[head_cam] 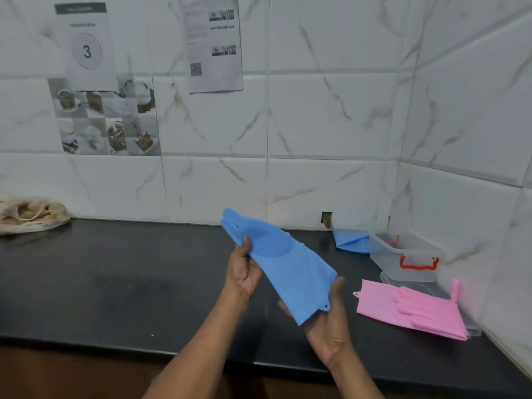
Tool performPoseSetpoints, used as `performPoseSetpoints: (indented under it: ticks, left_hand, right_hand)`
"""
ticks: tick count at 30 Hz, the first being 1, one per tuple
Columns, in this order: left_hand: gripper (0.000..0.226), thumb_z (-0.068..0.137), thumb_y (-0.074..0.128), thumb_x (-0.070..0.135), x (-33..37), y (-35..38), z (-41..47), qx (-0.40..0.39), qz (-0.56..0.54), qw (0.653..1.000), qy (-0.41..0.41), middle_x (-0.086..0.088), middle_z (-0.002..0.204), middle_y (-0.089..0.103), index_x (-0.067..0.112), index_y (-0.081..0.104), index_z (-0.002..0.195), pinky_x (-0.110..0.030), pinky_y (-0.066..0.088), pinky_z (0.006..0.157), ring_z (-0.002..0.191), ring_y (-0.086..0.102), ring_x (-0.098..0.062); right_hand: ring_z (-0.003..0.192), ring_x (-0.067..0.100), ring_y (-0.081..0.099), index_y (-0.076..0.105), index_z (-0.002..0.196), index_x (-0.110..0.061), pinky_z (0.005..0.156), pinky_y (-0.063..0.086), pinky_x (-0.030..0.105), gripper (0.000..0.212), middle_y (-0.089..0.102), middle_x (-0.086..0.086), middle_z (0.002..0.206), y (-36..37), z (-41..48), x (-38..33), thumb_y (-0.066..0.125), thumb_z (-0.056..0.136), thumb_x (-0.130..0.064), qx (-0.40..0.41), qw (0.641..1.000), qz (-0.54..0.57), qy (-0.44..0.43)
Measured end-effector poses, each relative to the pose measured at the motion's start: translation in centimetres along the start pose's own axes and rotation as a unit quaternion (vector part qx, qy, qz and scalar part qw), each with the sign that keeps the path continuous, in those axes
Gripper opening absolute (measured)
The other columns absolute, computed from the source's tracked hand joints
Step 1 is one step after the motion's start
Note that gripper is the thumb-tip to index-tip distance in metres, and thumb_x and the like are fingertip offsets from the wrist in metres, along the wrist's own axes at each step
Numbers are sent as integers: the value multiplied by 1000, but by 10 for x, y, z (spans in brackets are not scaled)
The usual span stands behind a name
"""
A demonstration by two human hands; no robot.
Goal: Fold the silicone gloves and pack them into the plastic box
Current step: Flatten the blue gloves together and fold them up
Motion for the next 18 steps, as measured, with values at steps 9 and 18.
performPoseSetpoints:
  ticks: [9,18]
  left_hand:
    - [57,87,53,57,27,-14,-5,6,-28,998,54,-12,127,57,15,54,125,-46,33,113,126,51,-30]
    - [61,83,66,51,47,-53,-24,36,-1,999,-12,-12,124,67,11,61,128,-49,41,107,116,63,-30]
  right_hand:
    - [80,20,75,70,99,-11,61,60,33,22,77,6,94,4,28,-47,73,81,0,159,955,-242,-67]
    - [96,25,69,68,104,-21,86,58,49,21,71,2,107,-14,44,-67,72,85,-12,180,888,-412,-97]
Point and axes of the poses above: each hand's wrist, its own z-axis towards the middle knuckle, its own y-axis out of the palm, x = y × z, the point moved 2 cm from there along z, towards the middle knuckle
